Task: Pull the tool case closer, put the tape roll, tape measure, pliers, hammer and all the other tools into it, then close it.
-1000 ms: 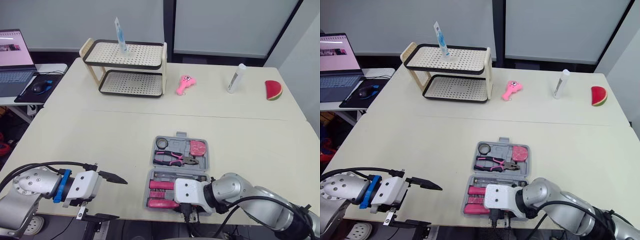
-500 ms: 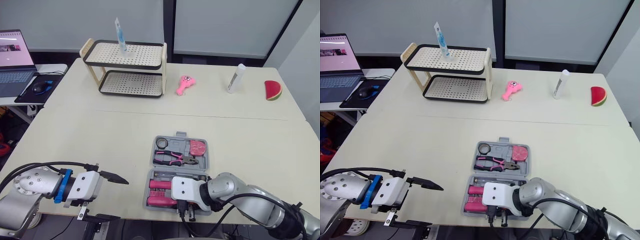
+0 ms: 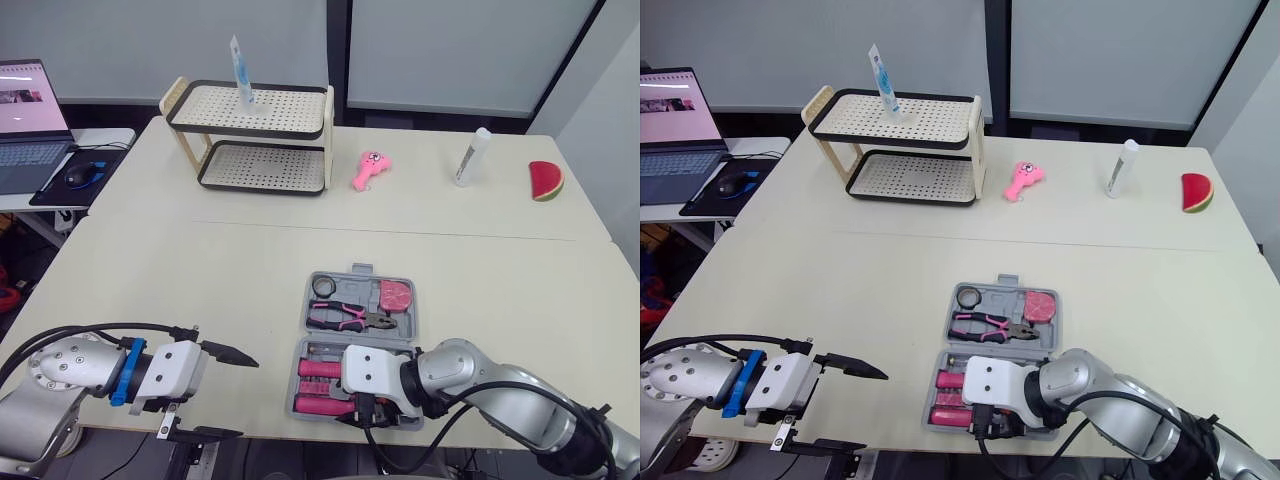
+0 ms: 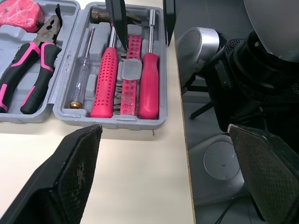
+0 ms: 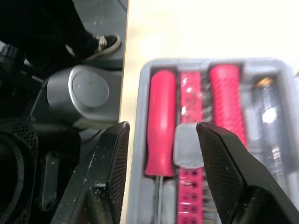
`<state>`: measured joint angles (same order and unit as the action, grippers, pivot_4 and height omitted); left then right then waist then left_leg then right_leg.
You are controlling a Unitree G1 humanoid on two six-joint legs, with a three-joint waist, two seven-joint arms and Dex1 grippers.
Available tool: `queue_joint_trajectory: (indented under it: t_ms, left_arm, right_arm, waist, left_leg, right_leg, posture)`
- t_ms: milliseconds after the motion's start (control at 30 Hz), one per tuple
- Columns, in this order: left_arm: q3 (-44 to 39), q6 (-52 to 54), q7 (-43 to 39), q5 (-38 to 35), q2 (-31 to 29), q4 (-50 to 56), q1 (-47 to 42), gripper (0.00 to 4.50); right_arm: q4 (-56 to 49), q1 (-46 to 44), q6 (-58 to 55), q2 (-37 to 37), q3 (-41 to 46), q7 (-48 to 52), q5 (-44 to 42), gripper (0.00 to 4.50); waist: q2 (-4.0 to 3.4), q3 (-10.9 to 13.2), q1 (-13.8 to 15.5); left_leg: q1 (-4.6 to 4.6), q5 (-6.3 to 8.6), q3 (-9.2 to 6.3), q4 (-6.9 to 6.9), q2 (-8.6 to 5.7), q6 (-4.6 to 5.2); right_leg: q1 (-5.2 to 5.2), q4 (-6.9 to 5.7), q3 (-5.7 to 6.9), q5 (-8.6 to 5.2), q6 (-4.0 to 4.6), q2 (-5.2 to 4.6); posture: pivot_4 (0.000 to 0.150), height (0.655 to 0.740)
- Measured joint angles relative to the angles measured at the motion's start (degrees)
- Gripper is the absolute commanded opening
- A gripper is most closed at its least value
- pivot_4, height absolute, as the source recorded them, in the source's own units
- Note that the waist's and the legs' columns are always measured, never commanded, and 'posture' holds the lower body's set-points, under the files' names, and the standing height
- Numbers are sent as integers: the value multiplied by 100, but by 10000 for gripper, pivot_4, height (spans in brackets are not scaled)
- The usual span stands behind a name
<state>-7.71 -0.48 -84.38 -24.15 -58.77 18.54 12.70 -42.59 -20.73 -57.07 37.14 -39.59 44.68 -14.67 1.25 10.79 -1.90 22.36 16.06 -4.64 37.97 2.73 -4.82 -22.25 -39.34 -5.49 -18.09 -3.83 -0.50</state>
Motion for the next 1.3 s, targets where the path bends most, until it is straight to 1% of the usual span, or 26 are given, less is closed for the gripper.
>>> queue_joint_trajectory:
  t_ms: [33, 133, 267, 333, 567, 700, 900, 1033, 1100, 1167, 1267, 1300]
  left_arm:
    - [3, 0, 2, 4, 0, 0, -3, 45000]
    - [29, 0, 7, 6, 0, 0, -10, 45000]
    - [84, 0, 14, 7, 1, -1, -33, 45000]
    - [85, 1, 19, 8, 1, -1, -47, 45000]
    - [87, 6, 80, 10, 1, -2, -52, 45000]
    - [89, 15, 135, 10, 1, -1, -47, 45000]
    - [83, 133, 257, -2, 13, -6, 5, 45000]
    - [-8, 652, 703, -140, 202, -279, -122, 45000]
    - [-39, 756, 928, -115, 326, -428, -315, 45000]
    - [-24, 835, 1177, -57, 519, -569, -541, 45000]
    - [177, 882, 1346, 61, 709, -783, -880, 38778]
    - [265, 846, 1364, 144, 764, -928, -975, 35820]
  right_arm:
    - [6, 9, 69, 30, 24, 24, -3, 19637]
    - [50, 126, 311, 133, -8, 72, 13, 12456]
    - [267, 194, 594, 182, -229, 127, 166, 3859]
    - [383, 213, 732, 185, -311, 138, 266, 253]
    - [801, 304, 1012, 212, -548, 147, 665, 253]
    - [874, 336, 1155, 207, -602, 155, 792, 253]
    - [914, 498, 1325, 122, -463, 194, 825, 253]
    - [354, 926, 1771, 150, 488, 374, 252, 253]
    - [101, 1279, 2131, 419, 1122, 422, 97, 253]
    - [100, 1839, 2648, 774, 1923, 562, -47, 253]
    - [306, 2375, 2998, 1181, 2735, 763, -169, 0]
    - [487, 2523, 3016, 1382, 2996, 834, -210, 0]
  waist:
    - [0, 0, 0]
    - [0, 0, 0]
    - [0, 0, -6]
    - [0, 0, -6]
    - [0, 0, -6]
    - [0, 0, -6]
    - [1, -1, -5]
    - [3, -2, 7]
    - [6, -3, 27]
    - [13, -9, 38]
    - [14, -12, 15]
    - [14, -12, 11]
  left_leg:
    - [-1, 0, 0, 0, 0, 0]
    - [-2, 0, 0, 0, 0, 0]
    - [-5, 0, 0, 1, 0, 0]
    - [-6, 0, 0, 1, 0, 0]
    - [-7, 0, 1, 1, 0, 0]
    - [-12, 0, 1, 0, 0, 0]
    - [-23, 0, 2, 0, 0, 0]
    - [-24, 0, -1, 3, -1, 0]
    - [-30, 0, -1, 6, -3, 0]
    - [-51, 0, -1, 6, -5, 0]
    - [-68, 0, 1, 6, -4, 0]
    - [-76, 0, 5, 5, -4, 1]
  right_leg:
    - [0, -3, 0, 0, 0, 0]
    - [0, -9, 0, -1, 1, 0]
    - [-1, -12, -1, -1, 1, 1]
    - [-1, -12, -2, -1, 1, 2]
    - [0, -11, -3, -1, 1, 2]
    - [2, -12, -3, -1, 1, 2]
    - [9, -13, -5, -1, 1, 2]
    - [12, -27, -2, -1, 1, 1]
    - [21, -29, -1, -1, 1, -1]
    - [48, -22, 1, -1, 1, -2]
    - [61, -22, -4, -1, 2, 0]
    - [66, -20, -7, -2, 3, 1]
  posture:
    - [1500, 7350]
    - [1500, 7350]
    - [1500, 7350]
    - [1500, 7350]
    - [1500, 7350]
    - [1500, 7350]
    - [1500, 7350]
    - [1500, 7350]
    - [1500, 7350]
    - [1500, 7350]
    - [1500, 7350]
    - [1500, 7350]
